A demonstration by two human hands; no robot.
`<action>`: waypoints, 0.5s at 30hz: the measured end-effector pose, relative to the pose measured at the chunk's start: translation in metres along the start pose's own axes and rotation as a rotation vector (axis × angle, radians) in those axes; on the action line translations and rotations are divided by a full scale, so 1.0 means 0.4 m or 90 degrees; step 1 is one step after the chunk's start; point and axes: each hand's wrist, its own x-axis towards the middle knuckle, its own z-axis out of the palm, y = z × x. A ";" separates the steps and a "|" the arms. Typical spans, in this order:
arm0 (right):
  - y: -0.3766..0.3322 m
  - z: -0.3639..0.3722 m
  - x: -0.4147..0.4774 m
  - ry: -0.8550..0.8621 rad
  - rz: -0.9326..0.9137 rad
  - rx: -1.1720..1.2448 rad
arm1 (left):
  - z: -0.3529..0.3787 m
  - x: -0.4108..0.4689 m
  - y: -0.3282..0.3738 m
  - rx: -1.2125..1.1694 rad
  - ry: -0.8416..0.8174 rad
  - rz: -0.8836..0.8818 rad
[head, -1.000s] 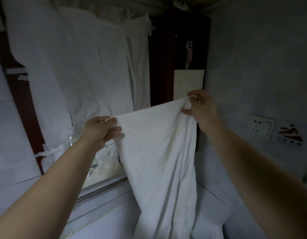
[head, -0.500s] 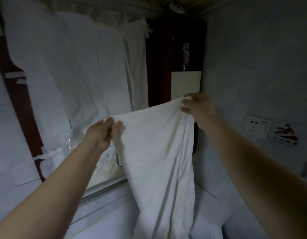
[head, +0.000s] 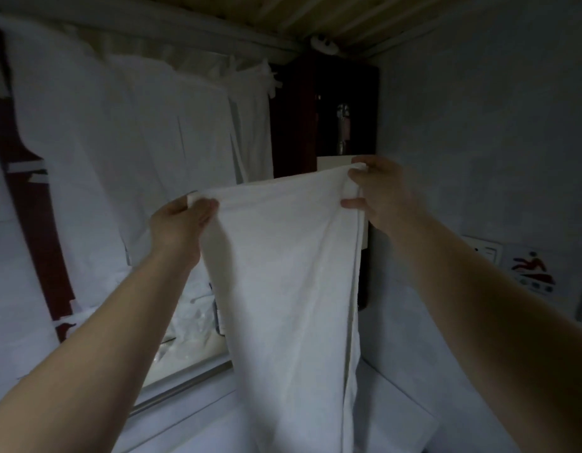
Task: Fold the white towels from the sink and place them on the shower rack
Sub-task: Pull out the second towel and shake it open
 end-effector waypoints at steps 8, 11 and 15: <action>-0.138 0.053 0.021 0.008 -0.166 0.045 | 0.086 0.026 0.218 -0.032 -0.109 0.101; -0.137 0.049 0.017 -0.033 -0.076 0.024 | 0.077 0.024 0.227 0.002 -0.136 0.087; -0.129 0.042 0.026 0.016 -0.154 0.027 | 0.074 -0.002 0.164 0.013 -0.057 0.127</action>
